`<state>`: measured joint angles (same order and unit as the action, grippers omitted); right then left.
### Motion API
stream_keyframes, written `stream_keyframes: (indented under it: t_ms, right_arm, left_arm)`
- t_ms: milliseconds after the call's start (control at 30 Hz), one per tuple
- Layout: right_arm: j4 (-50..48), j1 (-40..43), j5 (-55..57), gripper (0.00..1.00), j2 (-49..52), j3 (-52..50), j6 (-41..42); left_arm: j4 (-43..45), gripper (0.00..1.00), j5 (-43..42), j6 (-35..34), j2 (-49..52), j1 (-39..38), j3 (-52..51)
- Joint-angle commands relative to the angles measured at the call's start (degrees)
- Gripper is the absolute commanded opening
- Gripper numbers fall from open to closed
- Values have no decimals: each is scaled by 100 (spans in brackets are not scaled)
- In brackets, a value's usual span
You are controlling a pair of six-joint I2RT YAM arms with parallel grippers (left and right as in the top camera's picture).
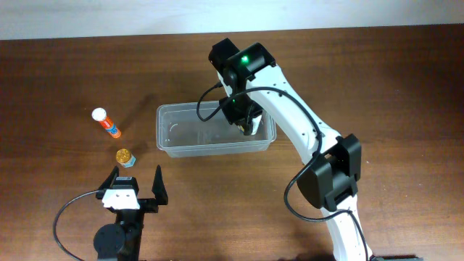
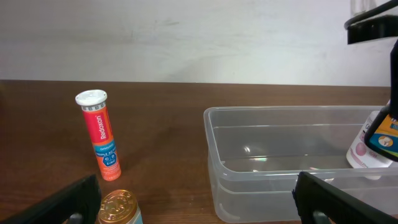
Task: Pack container
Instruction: 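Carry the brown bottle over the container beside the white bottle, then lower the brown bottle into the container and open the gripper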
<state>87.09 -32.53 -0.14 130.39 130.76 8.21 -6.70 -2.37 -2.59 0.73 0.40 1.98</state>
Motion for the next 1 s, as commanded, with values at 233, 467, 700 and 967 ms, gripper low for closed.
stream_keyframes:
  t_ms: [233,467,700,967]
  right_arm:
    - [-483,-61,85,24,66,-844,321]
    - [-640,-44,114,24,66,-1176,437]
    - [-654,-44,402,24,66,-1185,870]
    - [-680,-44,649,24,66,-1185,1099]
  left_arm:
    - [2,99,20,72,-44,31,-42]
    - [2,99,20,72,-44,31,-42]
    - [2,99,20,72,-44,31,-42]
    - [2,99,20,72,-44,31,-42]
